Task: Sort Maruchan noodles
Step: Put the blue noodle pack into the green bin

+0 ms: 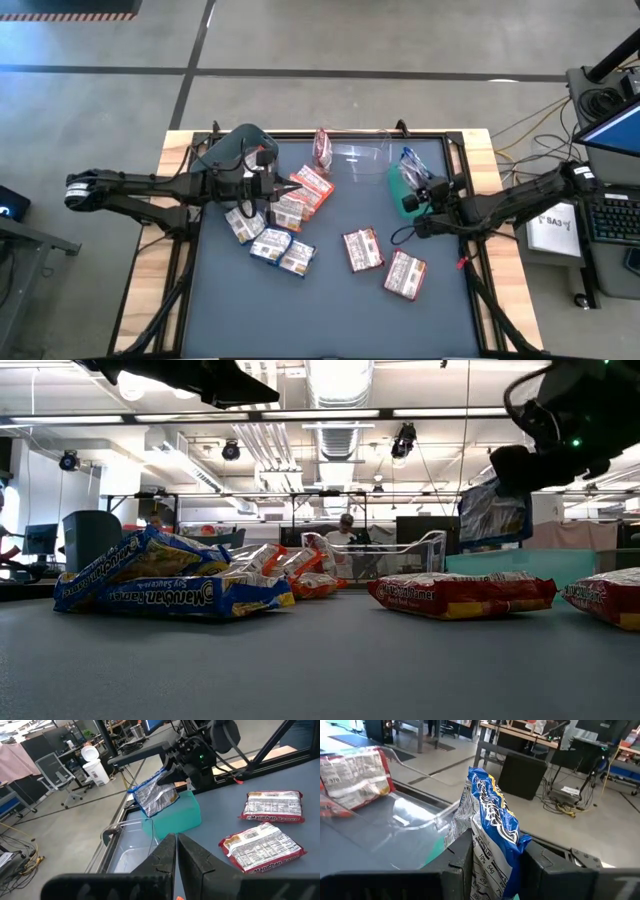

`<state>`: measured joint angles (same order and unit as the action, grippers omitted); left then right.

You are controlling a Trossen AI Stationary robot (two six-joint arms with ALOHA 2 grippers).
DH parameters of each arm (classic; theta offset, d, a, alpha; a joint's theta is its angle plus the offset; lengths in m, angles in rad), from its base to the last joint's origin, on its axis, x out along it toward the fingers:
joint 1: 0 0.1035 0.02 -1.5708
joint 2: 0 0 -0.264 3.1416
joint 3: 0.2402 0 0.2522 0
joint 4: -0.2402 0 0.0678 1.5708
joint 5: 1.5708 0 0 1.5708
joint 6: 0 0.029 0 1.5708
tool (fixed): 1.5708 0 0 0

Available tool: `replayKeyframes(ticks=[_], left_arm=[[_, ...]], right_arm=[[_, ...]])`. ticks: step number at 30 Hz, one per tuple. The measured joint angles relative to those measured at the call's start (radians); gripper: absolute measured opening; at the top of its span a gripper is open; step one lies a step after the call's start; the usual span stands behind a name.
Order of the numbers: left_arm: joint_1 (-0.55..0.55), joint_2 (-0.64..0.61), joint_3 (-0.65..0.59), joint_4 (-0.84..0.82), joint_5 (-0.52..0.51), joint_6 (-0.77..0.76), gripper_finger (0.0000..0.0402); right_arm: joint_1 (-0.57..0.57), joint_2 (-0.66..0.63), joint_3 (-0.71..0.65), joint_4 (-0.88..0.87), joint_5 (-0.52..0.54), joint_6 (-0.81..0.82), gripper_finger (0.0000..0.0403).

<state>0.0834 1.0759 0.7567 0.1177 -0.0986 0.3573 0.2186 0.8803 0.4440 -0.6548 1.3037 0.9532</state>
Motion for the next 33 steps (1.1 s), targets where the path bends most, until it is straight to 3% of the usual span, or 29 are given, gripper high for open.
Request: replayKeyframes(ticks=[17,33], left_arm=[[0.0,0.0,0.0,0.005,0.0,0.0,0.0],[0.0,0.0,0.0,0.011,0.0,0.0,0.0]], right_arm=[[-0.001,0.096,-0.098,0.063,-0.038,0.129,0.0093],[-0.001,0.196,-0.105,0.07,-0.084,0.197,0.0108]])
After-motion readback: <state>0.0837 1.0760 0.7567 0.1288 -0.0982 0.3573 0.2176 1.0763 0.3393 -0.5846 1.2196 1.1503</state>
